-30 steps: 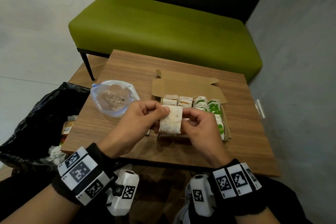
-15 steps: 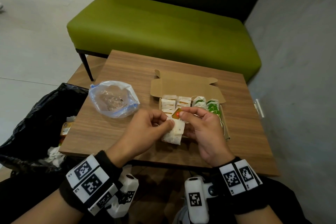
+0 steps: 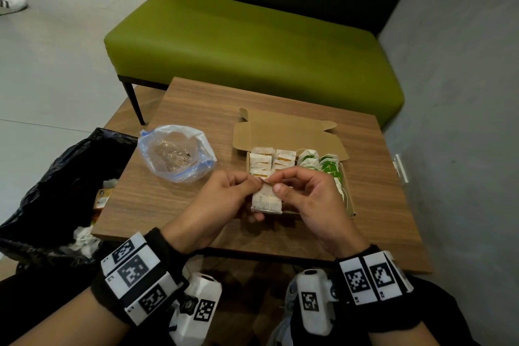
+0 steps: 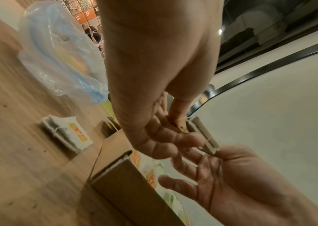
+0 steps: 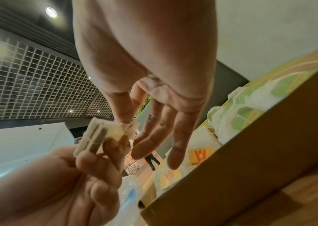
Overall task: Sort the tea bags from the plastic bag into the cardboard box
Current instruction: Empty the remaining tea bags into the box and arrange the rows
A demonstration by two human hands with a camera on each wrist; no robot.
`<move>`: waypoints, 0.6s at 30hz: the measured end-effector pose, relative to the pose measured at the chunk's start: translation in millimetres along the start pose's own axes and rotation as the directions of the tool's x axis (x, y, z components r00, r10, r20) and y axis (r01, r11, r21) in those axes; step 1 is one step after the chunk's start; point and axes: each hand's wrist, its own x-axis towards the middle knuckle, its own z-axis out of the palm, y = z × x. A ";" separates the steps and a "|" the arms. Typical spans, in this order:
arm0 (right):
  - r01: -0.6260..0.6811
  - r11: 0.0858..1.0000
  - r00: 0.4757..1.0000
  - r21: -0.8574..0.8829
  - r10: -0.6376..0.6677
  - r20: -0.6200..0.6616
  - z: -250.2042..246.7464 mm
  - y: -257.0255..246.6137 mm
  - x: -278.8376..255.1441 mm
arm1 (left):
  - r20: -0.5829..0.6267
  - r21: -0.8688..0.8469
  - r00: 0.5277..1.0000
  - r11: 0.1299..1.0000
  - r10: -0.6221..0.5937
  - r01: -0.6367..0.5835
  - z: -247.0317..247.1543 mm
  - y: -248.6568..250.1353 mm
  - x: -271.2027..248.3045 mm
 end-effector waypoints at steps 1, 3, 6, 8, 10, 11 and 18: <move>0.005 1.000 1.000 -0.011 -0.005 0.000 0.2 0.3 0.1 | 0.002 -0.012 1.000 1.000 -0.010 0.010 -0.5 -0.2 0.3; 0.014 1.000 1.000 -0.023 -0.014 0.004 0.1 0.6 0.2 | -0.002 -0.044 1.000 0.999 -0.024 0.024 -1.2 0.8 0.5; 0.019 0.998 1.000 -0.062 -0.019 0.014 0.4 -0.6 -0.4 | 0.014 -0.039 1.000 0.999 -0.009 0.010 -2.3 2.8 -0.1; 0.048 0.990 0.999 -0.130 -0.048 0.004 0.8 -1.3 -1.3 | 0.009 0.023 1.000 1.000 0.014 -0.014 -4.2 1.6 0.1; 0.049 0.992 0.998 -0.120 -0.052 -0.027 0.0 -2.6 -1.7 | -0.026 0.089 0.998 0.994 0.061 -0.058 -6.2 -0.8 1.3; 0.030 0.998 0.998 -0.064 -0.033 -0.050 -0.7 -3.8 -1.6 | -0.044 0.124 0.994 0.988 0.096 -0.090 -6.5 -2.1 2.2; -0.070 0.995 0.997 -0.070 0.068 -0.029 0.3 -1.7 -2.2 | -0.099 0.253 0.939 0.921 0.330 -0.297 -2.0 -5.2 6.3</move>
